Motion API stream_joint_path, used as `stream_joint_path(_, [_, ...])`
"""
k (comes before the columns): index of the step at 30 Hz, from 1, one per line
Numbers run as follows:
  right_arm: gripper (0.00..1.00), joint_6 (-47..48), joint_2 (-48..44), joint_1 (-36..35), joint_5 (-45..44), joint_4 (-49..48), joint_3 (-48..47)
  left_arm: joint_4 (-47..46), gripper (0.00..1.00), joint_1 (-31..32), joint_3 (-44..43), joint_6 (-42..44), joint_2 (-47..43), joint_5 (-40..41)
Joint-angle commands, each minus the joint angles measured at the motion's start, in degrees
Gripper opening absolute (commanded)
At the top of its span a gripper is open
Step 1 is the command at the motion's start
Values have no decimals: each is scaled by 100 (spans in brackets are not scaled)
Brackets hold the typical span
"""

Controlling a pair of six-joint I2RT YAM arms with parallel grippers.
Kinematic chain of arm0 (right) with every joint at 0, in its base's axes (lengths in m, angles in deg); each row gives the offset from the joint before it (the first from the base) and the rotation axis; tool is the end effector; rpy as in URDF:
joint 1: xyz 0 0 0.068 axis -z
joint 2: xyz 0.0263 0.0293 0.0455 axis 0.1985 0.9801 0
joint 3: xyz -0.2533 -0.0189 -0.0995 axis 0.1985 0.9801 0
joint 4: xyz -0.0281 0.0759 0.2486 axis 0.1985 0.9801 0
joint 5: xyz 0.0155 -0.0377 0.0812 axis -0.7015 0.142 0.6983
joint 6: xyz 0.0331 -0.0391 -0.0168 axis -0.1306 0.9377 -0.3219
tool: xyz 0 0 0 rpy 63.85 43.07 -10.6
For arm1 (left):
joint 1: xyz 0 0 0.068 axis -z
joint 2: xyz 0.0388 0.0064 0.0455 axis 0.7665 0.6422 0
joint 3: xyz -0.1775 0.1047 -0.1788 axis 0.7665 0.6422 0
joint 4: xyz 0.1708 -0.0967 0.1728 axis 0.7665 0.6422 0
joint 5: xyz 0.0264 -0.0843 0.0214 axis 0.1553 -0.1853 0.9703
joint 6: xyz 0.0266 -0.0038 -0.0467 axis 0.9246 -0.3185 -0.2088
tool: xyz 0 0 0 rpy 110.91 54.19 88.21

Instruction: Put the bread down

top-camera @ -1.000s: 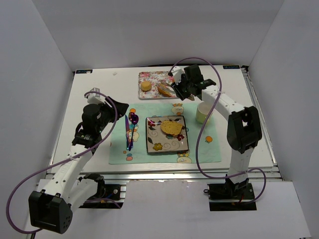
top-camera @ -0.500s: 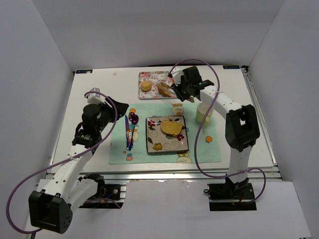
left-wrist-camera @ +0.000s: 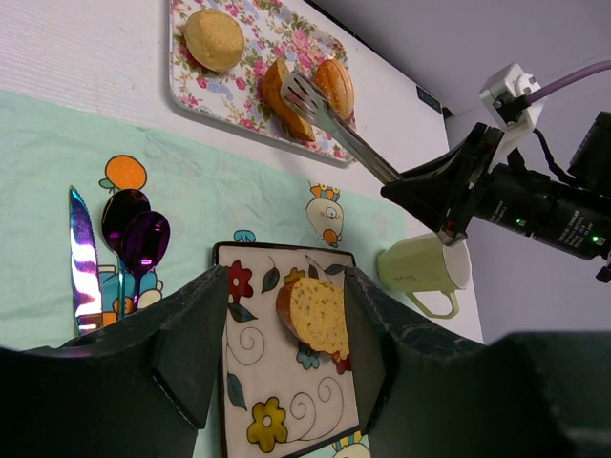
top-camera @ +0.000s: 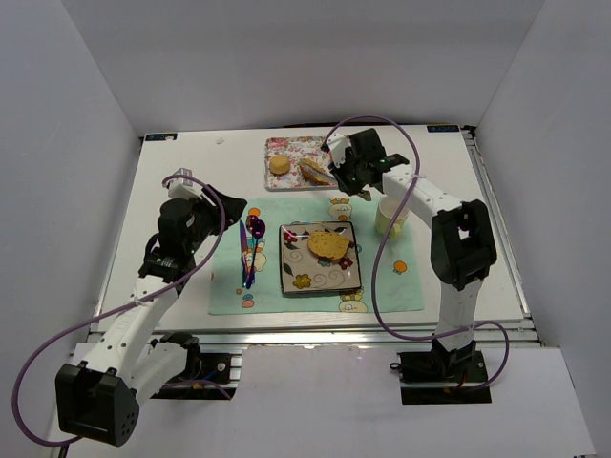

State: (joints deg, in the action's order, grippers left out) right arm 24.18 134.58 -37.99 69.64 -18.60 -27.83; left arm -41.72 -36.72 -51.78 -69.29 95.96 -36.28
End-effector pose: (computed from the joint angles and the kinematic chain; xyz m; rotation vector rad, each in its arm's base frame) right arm 0.4023 0.2055 0.2529 -1.0162 2.0761 0.1618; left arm 0.2127 -0.0542 0.2901 -0.4119 1.8842 -0.7632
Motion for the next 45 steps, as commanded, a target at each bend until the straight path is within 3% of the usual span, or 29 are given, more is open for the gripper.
stream_joint_path(1, [12,-84,-635,0,364,-38,-45,-7,61,-5,-112,47,-32,29])
stream_joint_path(8, [11,4,-1547,9,953,277,349,46,61,-5,-77,47,-146,64])
stream_joint_path(14, [11,671,-2961,-87,1954,1191,1789,-42,61,4,29,-15,-190,64])
stream_joint_path(19, [12,1129,-3983,-395,2219,1579,3186,-139,61,-5,64,-24,-111,-15])
stream_joint_path(22, [14,1217,-4327,-597,2325,1728,3522,-130,61,-5,20,3,-6,-94])
stream_joint_path(27, [18,1419,-4354,-703,2079,1729,3664,-130,61,-5,-59,47,100,-147])
stream_joint_path(32, [30,1586,-4117,-764,1806,1764,3787,-130,61,-5,-15,3,21,-94])
stream_joint_path(40, [48,1718,-4204,-782,2078,1895,3533,-86,61,4,73,-15,-164,-15])
stream_joint_path(45, [49,1578,-4327,-773,2386,1931,3146,-130,61,-5,47,-15,-103,-59])
